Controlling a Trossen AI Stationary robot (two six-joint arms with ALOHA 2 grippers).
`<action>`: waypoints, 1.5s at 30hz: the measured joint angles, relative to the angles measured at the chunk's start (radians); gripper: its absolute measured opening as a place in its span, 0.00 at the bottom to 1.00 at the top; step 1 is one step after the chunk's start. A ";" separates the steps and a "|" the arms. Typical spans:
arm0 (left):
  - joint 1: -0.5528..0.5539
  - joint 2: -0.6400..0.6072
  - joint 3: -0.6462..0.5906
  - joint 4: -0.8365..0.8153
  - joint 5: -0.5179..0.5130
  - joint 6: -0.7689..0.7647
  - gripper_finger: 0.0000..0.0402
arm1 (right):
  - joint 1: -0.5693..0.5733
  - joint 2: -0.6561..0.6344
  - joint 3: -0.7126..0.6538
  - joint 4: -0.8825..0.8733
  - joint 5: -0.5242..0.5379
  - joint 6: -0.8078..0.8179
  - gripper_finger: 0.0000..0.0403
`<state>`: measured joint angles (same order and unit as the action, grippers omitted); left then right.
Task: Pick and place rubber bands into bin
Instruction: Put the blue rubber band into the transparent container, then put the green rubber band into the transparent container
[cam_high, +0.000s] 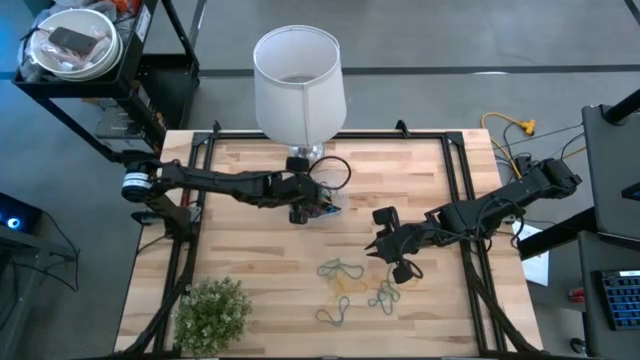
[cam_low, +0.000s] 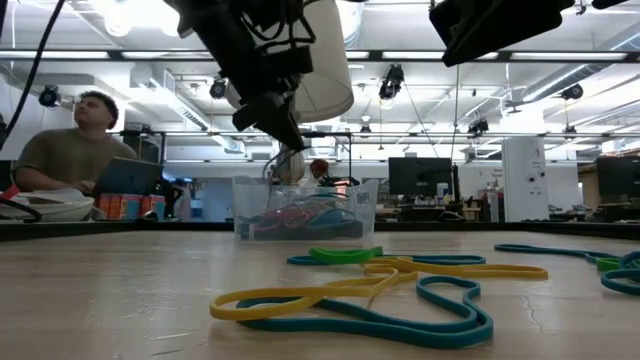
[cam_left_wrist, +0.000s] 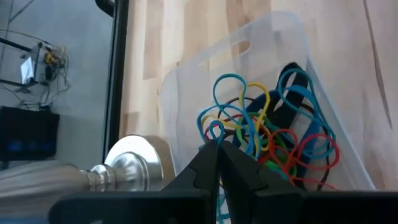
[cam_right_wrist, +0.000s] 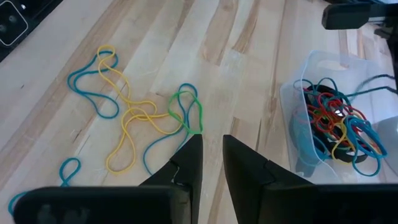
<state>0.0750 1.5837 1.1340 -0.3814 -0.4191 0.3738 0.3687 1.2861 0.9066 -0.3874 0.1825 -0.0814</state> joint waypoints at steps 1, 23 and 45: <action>0.000 0.000 -0.004 0.001 0.000 -0.001 0.00 | 0.000 0.000 0.000 0.000 0.000 0.000 0.14; 0.010 0.000 -0.031 0.009 0.030 -0.004 0.32 | 0.000 0.000 -0.001 0.002 0.000 0.003 0.14; -0.271 -0.090 -0.053 -0.026 0.101 -0.197 0.35 | -0.002 0.085 -0.158 0.320 -0.097 -0.016 0.14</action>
<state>-0.1958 1.4933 1.0813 -0.4075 -0.3176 0.1767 0.3664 1.3713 0.7486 -0.0675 0.0859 -0.0972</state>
